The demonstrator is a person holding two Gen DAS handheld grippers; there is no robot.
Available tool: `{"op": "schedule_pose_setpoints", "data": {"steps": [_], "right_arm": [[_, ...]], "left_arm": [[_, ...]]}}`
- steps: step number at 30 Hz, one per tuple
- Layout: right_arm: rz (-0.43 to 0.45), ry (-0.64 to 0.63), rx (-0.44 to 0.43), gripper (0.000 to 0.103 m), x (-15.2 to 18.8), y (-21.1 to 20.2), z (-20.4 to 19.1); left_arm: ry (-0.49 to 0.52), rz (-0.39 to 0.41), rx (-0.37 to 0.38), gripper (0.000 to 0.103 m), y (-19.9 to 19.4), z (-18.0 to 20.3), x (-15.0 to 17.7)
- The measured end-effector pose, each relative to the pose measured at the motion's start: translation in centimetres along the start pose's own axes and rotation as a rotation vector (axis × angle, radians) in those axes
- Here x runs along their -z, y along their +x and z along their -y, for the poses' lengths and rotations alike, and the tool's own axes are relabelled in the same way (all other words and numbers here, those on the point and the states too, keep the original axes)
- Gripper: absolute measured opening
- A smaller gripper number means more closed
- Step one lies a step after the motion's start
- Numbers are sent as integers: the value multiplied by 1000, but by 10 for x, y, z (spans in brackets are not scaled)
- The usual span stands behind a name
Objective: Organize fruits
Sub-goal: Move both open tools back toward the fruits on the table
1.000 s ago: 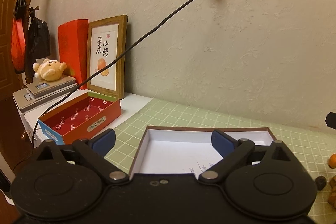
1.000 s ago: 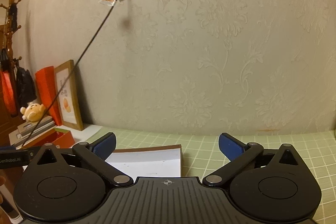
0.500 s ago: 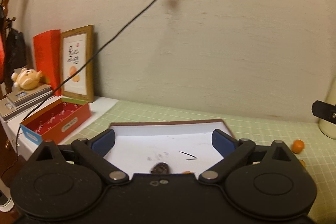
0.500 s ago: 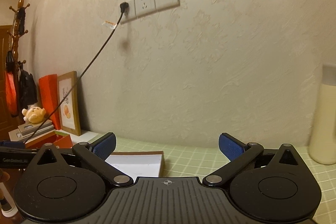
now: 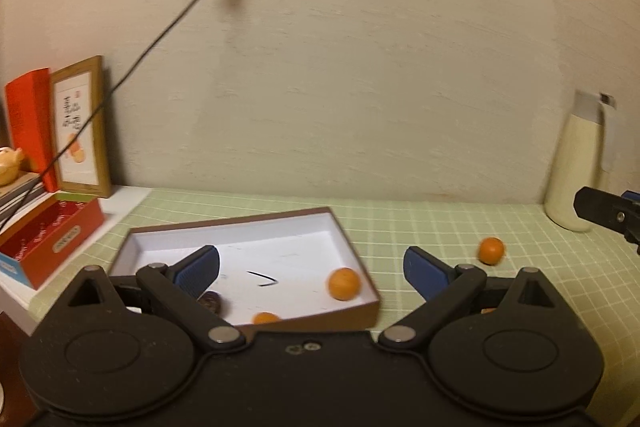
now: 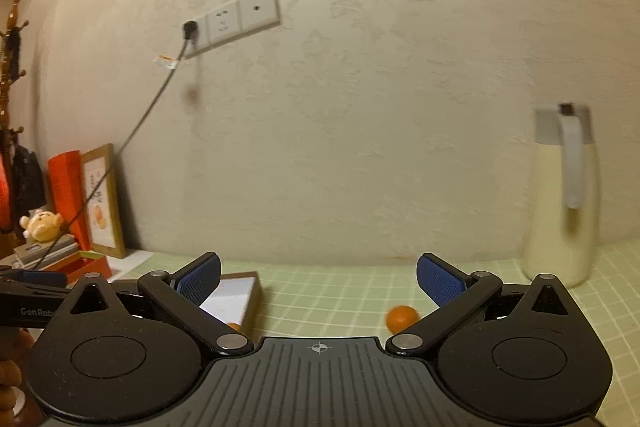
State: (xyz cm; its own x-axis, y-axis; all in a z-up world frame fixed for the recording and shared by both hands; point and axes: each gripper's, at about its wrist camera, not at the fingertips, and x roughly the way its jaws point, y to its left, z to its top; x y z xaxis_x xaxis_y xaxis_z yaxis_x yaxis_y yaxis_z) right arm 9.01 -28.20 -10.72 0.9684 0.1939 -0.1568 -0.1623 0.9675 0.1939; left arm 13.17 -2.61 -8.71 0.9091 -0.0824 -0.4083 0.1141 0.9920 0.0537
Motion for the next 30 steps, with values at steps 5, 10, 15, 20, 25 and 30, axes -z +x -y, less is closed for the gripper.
{"op": "schedule_pose_setpoints", "data": {"steps": [5,10,15,20,25,30], "right_arm": [[-8,-10,67,103,5,-13,16],[-15,-8,134,103,13,-24,34],[-32,20,179,103,16,-30,52],[-56,50,187,103,21,-31,65],[-100,71,168,103,27,-24,70],[-155,69,137,85,35,-13,66]], "left_arm": [[38,-2,58,92,5,25,8],[81,-13,107,90,13,50,17],[103,-49,162,79,23,70,24],[100,-77,167,71,32,77,29],[82,-94,165,70,45,76,24],[112,-90,172,69,61,80,15]]}}
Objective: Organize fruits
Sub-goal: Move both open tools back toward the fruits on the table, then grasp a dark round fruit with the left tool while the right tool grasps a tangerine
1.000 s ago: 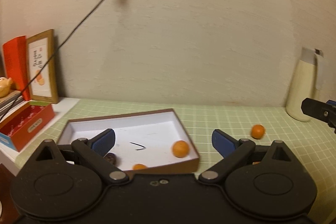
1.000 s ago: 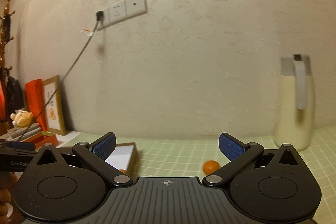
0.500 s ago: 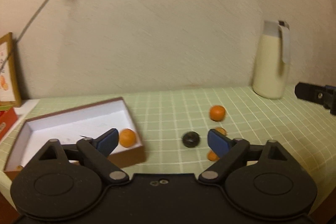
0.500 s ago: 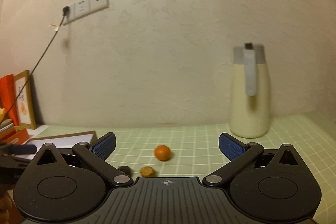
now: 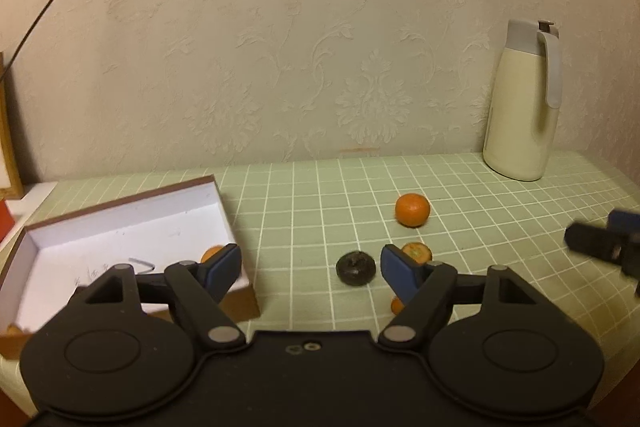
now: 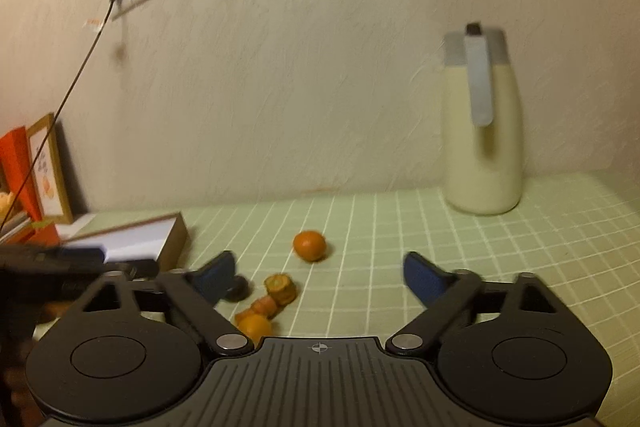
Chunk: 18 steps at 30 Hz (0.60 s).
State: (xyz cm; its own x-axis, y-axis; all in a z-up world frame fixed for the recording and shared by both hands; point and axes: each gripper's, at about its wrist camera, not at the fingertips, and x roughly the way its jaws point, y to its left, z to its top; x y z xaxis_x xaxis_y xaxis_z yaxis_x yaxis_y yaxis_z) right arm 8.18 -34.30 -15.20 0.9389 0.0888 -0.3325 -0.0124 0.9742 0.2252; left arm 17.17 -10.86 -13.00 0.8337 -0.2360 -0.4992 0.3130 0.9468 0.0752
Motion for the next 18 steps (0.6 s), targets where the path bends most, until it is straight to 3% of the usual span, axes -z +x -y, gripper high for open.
{"op": "schedule_pose_setpoints", "data": {"steps": [5,7,13,18], "right_arm": [[-34,-13,-7,80,6,12,-7],[-52,-8,-2,69,9,17,-9],[-129,-10,-17,53,21,41,-21],[-170,-17,-42,51,30,58,-33]], "left_arm": [[40,-13,25,63,21,4,-4],[52,-29,41,62,31,5,-3],[42,-76,81,51,58,-1,-6],[57,-106,110,43,78,0,-4]]}}
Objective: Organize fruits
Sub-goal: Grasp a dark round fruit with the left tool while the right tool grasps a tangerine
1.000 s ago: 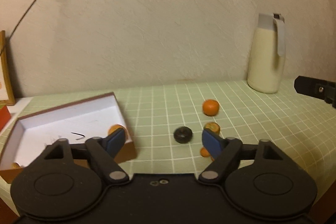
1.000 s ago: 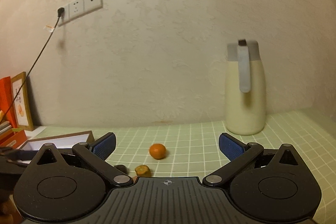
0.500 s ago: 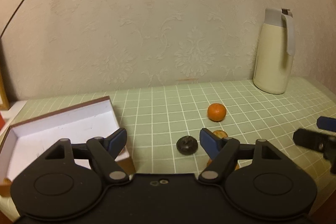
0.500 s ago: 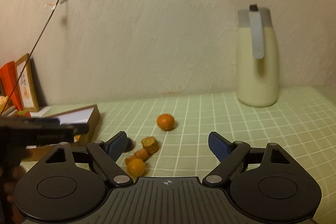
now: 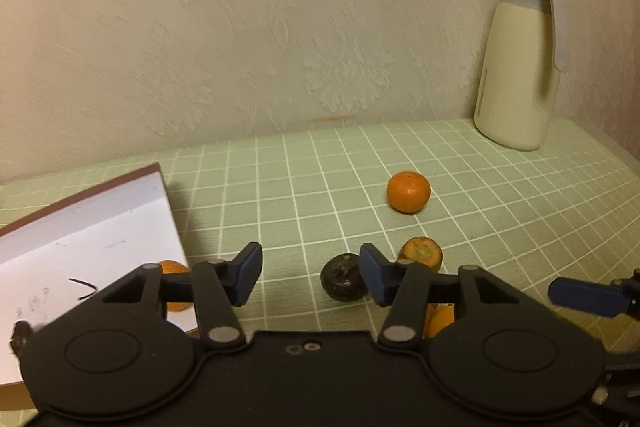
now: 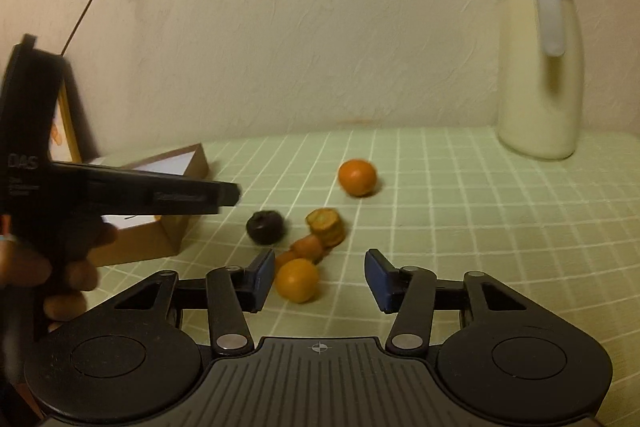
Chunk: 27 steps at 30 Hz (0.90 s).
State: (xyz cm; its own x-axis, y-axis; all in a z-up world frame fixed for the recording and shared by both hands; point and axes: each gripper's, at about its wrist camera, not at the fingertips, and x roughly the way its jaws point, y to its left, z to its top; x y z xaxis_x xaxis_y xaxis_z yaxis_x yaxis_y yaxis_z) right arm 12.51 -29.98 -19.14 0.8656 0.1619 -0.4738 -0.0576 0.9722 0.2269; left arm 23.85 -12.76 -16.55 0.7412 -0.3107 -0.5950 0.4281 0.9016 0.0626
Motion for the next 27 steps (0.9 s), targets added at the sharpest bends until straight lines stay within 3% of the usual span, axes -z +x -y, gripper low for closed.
{"op": "schedule_pose_setpoints", "data": {"steps": [10,13,27], "right_arm": [[1,0,17,51,0,3,2],[4,11,30,51,0,0,6],[-76,9,-15,51,5,27,-3]], "left_arm": [[4,-59,39,38,38,12,2],[11,-79,50,29,45,17,3],[-23,-80,-8,26,46,14,9]]}}
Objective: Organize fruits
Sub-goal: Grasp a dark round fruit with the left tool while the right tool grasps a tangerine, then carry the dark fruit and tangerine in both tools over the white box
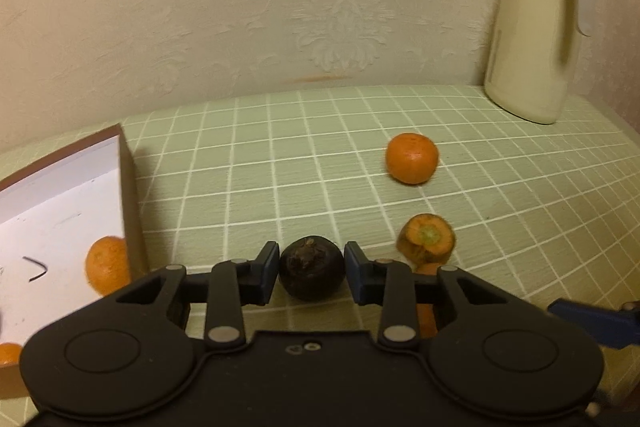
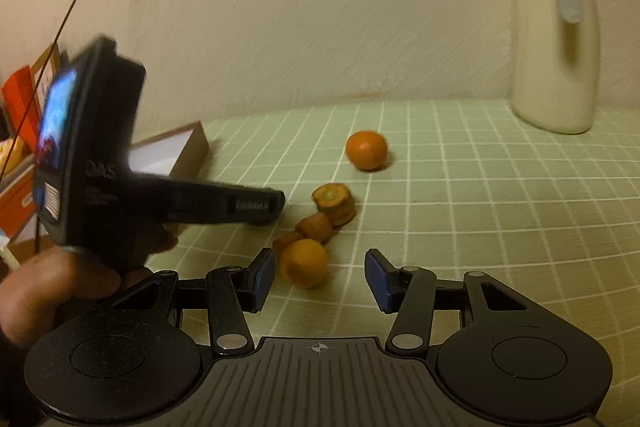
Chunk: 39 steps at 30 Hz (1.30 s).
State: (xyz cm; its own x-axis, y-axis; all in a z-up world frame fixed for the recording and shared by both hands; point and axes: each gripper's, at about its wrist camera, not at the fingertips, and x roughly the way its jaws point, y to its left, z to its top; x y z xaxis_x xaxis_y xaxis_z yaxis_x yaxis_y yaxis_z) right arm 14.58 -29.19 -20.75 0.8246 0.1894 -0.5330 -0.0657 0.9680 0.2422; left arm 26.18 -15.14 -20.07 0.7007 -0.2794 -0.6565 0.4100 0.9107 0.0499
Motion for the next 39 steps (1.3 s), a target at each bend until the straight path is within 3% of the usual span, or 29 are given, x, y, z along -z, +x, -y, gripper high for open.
{"op": "schedule_pose_setpoints", "data": {"steps": [11,14,15,26,39], "right_arm": [[-59,-13,-9,51,-1,30,-13],[-73,-9,-12,33,-1,36,-9],[-74,-8,-8,32,-1,36,-8],[-52,-10,10,32,-3,25,-4],[-32,34,65,32,-7,3,16]], "left_arm": [[-29,-14,-9,26,-15,-13,9],[-31,-15,-10,26,-18,-13,11],[-33,-16,-10,26,-19,-14,12],[6,-5,-24,26,-36,-3,31],[-28,6,-60,26,-49,5,43]]}}
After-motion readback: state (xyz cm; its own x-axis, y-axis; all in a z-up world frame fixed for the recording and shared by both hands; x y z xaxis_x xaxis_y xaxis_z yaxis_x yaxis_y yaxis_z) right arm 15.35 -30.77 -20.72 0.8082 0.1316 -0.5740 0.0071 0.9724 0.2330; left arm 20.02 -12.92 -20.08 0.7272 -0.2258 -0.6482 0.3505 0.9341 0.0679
